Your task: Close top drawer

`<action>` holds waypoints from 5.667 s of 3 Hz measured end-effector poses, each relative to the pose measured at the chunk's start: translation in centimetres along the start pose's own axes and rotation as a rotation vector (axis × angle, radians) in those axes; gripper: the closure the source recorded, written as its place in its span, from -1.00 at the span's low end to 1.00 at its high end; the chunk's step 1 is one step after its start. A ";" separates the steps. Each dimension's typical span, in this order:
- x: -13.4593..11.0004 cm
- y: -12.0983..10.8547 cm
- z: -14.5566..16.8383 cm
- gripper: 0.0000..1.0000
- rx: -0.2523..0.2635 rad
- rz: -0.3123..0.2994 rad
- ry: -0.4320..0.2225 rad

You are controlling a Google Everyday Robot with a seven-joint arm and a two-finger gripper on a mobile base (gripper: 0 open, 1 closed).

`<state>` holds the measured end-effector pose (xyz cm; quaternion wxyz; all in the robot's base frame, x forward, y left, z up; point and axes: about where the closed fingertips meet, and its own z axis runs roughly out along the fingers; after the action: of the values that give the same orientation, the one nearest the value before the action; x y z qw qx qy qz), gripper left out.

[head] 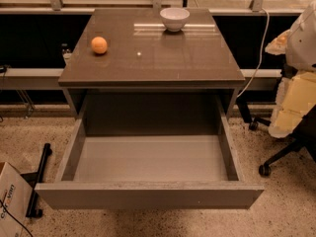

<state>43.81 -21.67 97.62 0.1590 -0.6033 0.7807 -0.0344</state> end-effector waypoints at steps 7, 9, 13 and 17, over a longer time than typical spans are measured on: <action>1.4 12.1 13.8 1.00 -0.250 0.031 -0.037; 5.9 17.0 22.9 1.00 -0.270 0.138 -0.006; 4.1 15.1 29.2 1.00 -0.210 0.161 -0.049; 1.8 10.6 32.5 1.00 -0.108 0.144 -0.114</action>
Offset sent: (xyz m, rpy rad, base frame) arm -0.0004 0.0003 -0.0014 0.0032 0.0066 0.0040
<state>42.95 -16.06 63.82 0.1724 -0.5543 0.8125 0.0537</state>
